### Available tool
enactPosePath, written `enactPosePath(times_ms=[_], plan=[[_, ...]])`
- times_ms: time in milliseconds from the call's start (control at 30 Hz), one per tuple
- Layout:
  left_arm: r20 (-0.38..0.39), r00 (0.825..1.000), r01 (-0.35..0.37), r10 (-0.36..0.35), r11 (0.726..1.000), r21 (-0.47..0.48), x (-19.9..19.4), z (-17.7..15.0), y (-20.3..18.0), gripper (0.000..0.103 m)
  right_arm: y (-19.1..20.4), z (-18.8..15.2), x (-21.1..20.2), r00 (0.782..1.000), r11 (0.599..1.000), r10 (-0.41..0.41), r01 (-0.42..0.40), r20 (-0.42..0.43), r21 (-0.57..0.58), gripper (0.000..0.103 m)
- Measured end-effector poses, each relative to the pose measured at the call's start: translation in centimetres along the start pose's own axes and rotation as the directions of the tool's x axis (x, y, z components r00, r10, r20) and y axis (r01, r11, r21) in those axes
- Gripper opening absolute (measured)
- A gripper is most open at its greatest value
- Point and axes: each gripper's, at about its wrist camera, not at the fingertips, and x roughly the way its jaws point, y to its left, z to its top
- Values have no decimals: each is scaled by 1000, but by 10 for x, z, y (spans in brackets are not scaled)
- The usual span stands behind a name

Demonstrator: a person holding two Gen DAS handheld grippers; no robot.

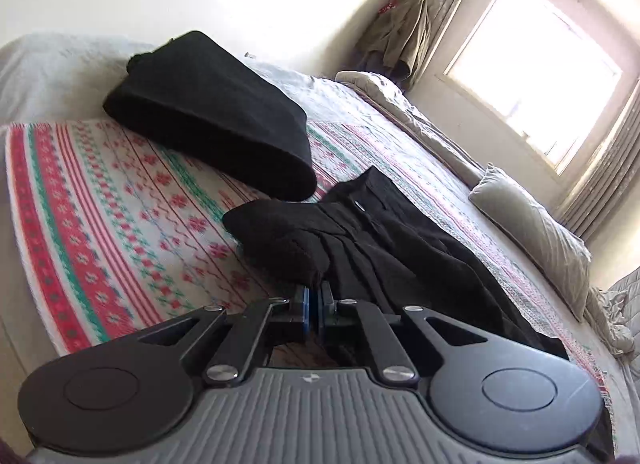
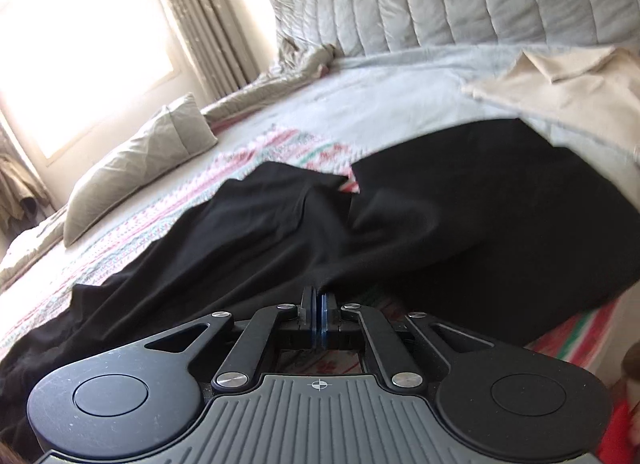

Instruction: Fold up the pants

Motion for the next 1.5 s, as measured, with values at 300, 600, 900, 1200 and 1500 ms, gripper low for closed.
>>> enactPosePath(times_ms=[300, 600, 900, 1200, 1500], plan=[[-111, 991, -57, 73, 988, 140, -5, -16, 12, 15, -17, -6, -23, 994, 998, -25, 19, -103, -59, 1], [-151, 976, -112, 158, 955, 276, -2, -29, 3, 43, -32, -29, -2, 969, 994, -95, 80, -230, -73, 15], [-96, 995, 51, -11, 906, 419, -51, -42, -53, 97, -27, -1, -43, 993, 992, -71, 59, -98, -115, 72], [-289, 939, 318, -188, 796, 515, -30, -93, -142, 103, -21, 47, 20, 994, 949, -109, 101, -11, -299, 72], [-402, 865, 487, -300, 695, 529, 7, -154, -181, 103, -42, 31, 76, 996, 931, -88, 91, 26, -354, 40]])
